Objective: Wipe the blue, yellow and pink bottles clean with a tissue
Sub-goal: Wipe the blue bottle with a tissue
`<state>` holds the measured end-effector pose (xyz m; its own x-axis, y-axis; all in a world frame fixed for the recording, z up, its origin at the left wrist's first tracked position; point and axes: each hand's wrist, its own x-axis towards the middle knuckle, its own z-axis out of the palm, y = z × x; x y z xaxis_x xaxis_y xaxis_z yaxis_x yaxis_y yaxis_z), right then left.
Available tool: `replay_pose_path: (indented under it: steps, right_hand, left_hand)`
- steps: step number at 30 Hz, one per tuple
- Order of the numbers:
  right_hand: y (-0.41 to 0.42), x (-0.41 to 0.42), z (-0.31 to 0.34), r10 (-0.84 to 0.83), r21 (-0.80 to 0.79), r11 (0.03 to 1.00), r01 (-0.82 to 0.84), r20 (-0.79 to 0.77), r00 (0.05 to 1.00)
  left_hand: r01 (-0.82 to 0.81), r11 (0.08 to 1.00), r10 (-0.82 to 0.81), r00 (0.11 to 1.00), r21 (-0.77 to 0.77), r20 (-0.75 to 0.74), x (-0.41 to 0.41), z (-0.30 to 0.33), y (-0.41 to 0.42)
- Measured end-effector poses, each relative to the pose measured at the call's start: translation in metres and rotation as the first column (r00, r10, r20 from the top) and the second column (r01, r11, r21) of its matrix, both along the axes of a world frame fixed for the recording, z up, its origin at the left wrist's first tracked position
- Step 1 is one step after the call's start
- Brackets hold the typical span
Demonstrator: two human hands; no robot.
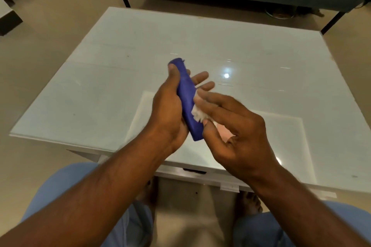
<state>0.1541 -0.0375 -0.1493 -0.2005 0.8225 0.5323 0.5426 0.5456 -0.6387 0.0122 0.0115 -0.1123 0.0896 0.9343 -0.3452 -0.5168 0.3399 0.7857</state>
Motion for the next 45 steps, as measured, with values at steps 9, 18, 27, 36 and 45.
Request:
replay_pose_path:
  steps: [9,18,27,36,45]
  right_hand:
    - [-0.001,-0.004,0.005,0.015,-0.075,0.997,-0.01,0.063,0.998]
    - [-0.008,-0.003,0.002,0.07,0.052,0.996,-0.074,0.069,0.995]
    - [-0.004,-0.005,0.001,0.047,-0.101,0.994,-0.037,0.102,0.994]
    - [-0.006,-0.01,-0.002,0.011,0.029,0.999,-0.016,0.183,0.983]
    - [-0.001,-0.002,0.003,-0.077,0.101,0.993,0.062,0.148,0.986]
  left_hand:
    - [0.192,0.981,-0.185,0.965,0.021,-0.184,0.007,0.001,-0.015]
    - [-0.083,0.995,0.072,0.986,-0.063,-0.151,-0.01,-0.003,0.003]
    - [0.004,1.0,-0.01,0.983,-0.03,-0.185,0.006,0.0,-0.013]
    - [-0.067,0.996,0.066,0.998,-0.063,-0.025,-0.009,0.003,-0.003]
    - [-0.114,0.991,0.12,0.99,-0.074,0.079,-0.009,0.005,0.008]
